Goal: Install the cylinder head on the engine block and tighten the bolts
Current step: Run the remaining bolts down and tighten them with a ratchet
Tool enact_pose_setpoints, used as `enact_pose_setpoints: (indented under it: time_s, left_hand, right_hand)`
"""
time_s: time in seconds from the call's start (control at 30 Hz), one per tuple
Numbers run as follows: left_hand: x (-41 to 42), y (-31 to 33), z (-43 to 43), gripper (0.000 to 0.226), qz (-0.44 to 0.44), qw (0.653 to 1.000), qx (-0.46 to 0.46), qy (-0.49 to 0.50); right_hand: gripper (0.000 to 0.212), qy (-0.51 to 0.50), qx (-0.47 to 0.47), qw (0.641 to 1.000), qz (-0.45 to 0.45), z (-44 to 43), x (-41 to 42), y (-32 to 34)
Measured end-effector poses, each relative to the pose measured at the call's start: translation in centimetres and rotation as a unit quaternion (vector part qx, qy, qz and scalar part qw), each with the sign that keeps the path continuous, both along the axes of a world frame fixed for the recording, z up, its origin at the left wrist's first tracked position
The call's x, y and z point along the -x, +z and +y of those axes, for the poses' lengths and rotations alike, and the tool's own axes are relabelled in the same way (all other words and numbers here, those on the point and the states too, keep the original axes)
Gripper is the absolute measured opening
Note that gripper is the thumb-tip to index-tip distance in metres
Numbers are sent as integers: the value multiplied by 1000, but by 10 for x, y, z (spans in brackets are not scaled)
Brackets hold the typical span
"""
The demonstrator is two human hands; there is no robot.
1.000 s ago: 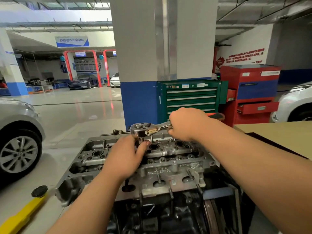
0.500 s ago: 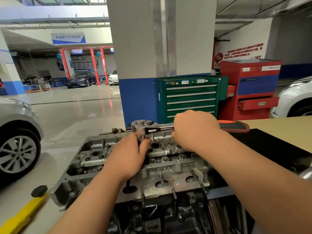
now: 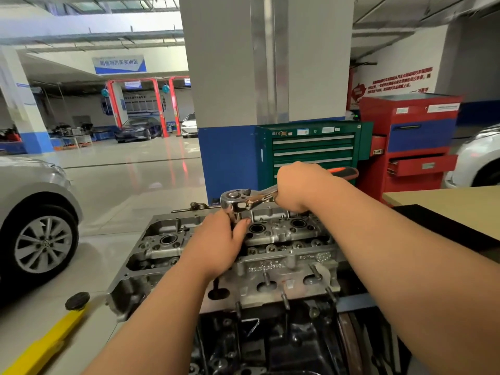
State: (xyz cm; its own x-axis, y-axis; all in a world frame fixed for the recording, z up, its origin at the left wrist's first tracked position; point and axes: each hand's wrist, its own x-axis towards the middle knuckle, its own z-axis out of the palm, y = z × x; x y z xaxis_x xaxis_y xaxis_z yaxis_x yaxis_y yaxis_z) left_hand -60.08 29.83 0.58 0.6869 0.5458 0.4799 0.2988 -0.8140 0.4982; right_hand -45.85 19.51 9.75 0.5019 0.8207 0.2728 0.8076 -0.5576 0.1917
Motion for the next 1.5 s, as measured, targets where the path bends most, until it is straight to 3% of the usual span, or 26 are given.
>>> enact_pose_setpoints:
  time_s: [0.2,0.33,0.53,0.7,0.83,0.97,1.23,1.4,1.5]
  left_hand:
    - [-1,2,2,32,12,1000,0,0]
    - [2,17,4,26,24,1000,7,-9]
    - [28,60,16,25,-127,991,39,-9]
    - [65,29,34,24,-40,996,67,36]
    - [69,6,40,20,-83,990,102,48]
    - [67,2,38,12,-68,994,55,68]
    - [62,-7,42,10,-129,988,49,72]
    - [67,-9,44,7,-88,995,3,54]
    - [71,-11,45,9,-83,995,-24,47]
  right_hand:
    - [23,-10,-35,999,-12,6,-8,-7]
    - [17,50,-47,998,12,13,-18,2]
    - [28,92,-184,979,6,24,-9,25]
    - [28,84,-105,991,-4,33,33,-1]
    - [32,67,-78,995,-7,33,50,-4]
    - [32,66,-39,996,-41,21,68,4]
    - [10,86,45,995,-14,-14,113,4]
    - [32,104,82,991,-14,-21,132,3]
    - [28,105,66,992,-35,-15,121,4]
